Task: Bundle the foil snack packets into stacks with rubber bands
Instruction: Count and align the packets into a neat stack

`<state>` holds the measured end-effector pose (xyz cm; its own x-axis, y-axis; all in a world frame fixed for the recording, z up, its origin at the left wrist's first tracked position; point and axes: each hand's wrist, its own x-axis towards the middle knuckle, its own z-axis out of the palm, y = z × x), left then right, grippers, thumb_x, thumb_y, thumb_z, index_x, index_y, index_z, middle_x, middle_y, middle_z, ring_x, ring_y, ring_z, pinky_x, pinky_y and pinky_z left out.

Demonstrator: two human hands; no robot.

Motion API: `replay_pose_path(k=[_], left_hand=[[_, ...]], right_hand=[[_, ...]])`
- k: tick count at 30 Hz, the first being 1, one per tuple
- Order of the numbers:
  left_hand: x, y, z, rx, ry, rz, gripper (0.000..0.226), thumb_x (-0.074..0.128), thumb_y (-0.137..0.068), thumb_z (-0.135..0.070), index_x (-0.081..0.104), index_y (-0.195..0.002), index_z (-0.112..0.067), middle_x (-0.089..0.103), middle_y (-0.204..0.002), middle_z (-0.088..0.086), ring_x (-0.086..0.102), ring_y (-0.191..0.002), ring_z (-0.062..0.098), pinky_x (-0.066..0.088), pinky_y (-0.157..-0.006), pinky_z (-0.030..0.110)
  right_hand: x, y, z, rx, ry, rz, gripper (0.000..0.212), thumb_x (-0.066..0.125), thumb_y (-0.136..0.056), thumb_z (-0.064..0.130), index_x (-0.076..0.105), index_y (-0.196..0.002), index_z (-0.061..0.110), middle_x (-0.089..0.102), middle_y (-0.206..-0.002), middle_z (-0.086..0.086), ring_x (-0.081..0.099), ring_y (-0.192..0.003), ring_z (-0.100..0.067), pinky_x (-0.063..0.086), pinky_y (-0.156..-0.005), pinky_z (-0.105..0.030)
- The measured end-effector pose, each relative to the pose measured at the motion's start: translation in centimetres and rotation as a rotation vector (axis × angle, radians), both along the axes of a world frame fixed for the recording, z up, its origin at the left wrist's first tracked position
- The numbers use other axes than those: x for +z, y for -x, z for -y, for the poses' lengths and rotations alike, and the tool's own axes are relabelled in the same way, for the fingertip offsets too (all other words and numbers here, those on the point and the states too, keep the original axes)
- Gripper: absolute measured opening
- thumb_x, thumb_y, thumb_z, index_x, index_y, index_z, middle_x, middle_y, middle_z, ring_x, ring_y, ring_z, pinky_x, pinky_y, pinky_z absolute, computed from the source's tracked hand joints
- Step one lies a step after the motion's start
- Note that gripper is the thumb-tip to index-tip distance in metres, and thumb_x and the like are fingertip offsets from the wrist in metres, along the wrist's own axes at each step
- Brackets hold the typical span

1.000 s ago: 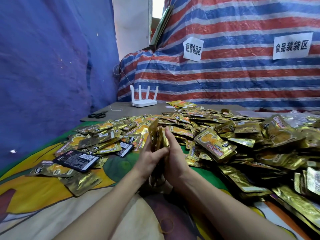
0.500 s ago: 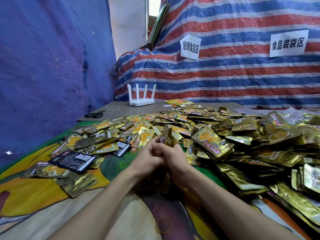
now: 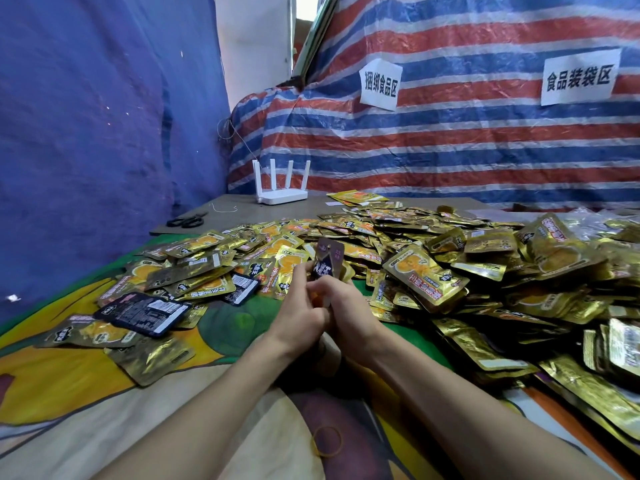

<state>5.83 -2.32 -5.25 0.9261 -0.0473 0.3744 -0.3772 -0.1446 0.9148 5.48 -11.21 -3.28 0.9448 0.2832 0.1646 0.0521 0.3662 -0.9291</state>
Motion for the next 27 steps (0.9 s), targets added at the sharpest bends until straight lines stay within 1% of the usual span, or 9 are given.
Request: replay_pose_path(k=[4,6,7,8,12,16,19,23,27], left_hand=[[0.1,-0.2,-0.5,-0.101,0.013,-0.001,0.08,0.054,-0.051,0.008,0.039,-0.127,-0.012,0.061,-0.099,0.005,0.066,-0.078,-0.002,0.05,-0.066,0.013],[-0.1,0.0,-0.7,-0.126,0.002,0.018,0.081,0.061,-0.052,0.011,0.039,-0.127,-0.012,0.062,-0.102,0.005,0.068,-0.084,-0.003,0.052,-0.07,0.015],[-0.2,0.1,-0.6,-0.12,-0.004,0.025,0.085,0.065,-0.052,0.011,0.037,-0.13,-0.011,0.063,-0.104,0.003,0.069,-0.088,-0.001,0.053,-0.073,0.016],[-0.2,0.1,-0.5,-0.107,-0.026,0.031,0.087,0.07,-0.054,0.01,0.037,-0.132,-0.011,0.063,-0.106,0.001,0.068,-0.093,0.002,0.053,-0.077,0.016],[0.4,1.1,0.1,-0.081,-0.152,0.127,0.06,0.073,-0.068,-0.008,0.044,-0.119,-0.02,0.056,-0.106,-0.01,0.062,-0.096,-0.01,0.046,-0.073,0.004],[0.0,0.9,0.2,-0.185,-0.138,0.075,0.055,0.072,-0.062,-0.016,0.047,-0.111,-0.024,0.058,-0.103,-0.002,0.064,-0.094,0.0,0.049,-0.074,0.012],[-0.1,0.3,0.0,-0.161,-0.18,0.071,0.057,0.062,-0.058,-0.008,0.05,-0.112,-0.025,0.058,-0.096,0.001,0.058,-0.088,0.014,0.047,-0.073,0.026],[-0.1,0.3,0.2,-0.155,-0.197,0.072,0.069,0.065,-0.056,-0.01,0.047,-0.12,-0.028,0.062,-0.11,0.001,0.063,-0.093,-0.003,0.048,-0.086,0.016],[0.0,0.5,0.2,-0.093,-0.235,0.088,0.073,0.064,-0.053,-0.013,0.044,-0.122,-0.024,0.058,-0.108,0.002,0.057,-0.091,0.0,0.044,-0.077,0.006]], right_hand=[[-0.1,-0.3,0.3,0.005,0.185,0.027,0.013,0.049,-0.096,0.003,0.059,-0.093,0.012,0.056,-0.077,-0.013,0.058,-0.076,-0.02,0.048,-0.072,-0.031],[0.4,-0.5,1.0,0.061,0.359,0.086,0.008,0.056,-0.098,0.015,0.058,-0.103,0.009,0.06,-0.095,-0.029,0.065,-0.101,-0.036,0.049,-0.087,-0.034],[0.7,-0.6,1.4,0.112,0.435,0.117,0.017,0.059,-0.1,0.024,0.053,-0.105,0.01,0.057,-0.103,-0.028,0.061,-0.093,-0.02,0.047,-0.088,-0.033],[1.0,-0.6,1.9,0.158,0.498,0.139,0.023,0.06,-0.099,0.035,0.052,-0.105,0.014,0.057,-0.101,-0.024,0.046,-0.093,-0.005,0.045,-0.085,-0.031],[2.3,0.2,3.2,0.153,0.633,0.191,0.039,0.069,-0.076,0.066,0.062,-0.086,0.029,0.06,-0.077,0.012,0.057,-0.075,-0.002,0.046,-0.073,-0.024],[2.8,1.5,6.1,-0.012,0.691,0.247,0.053,0.065,-0.064,0.079,0.062,-0.104,0.045,0.071,-0.102,0.017,0.069,-0.096,-0.001,0.059,-0.089,-0.034],[3.2,3.1,9.1,-0.185,0.848,0.219,0.096,0.066,-0.069,0.079,0.043,-0.146,0.027,0.065,-0.12,0.004,0.069,-0.103,-0.015,0.058,-0.092,-0.044],[4.4,5.3,13.9,-0.404,1.029,0.329,0.037,0.068,-0.09,0.05,0.072,-0.111,0.019,0.071,-0.09,0.007,0.068,-0.073,-0.008,0.053,-0.062,-0.027],[5.8,8.2,19.8,-0.658,1.243,0.434,0.018,0.069,-0.09,0.037,0.074,-0.08,0.024,0.069,-0.073,0.009,0.06,-0.066,-0.001,0.039,-0.05,-0.013]])
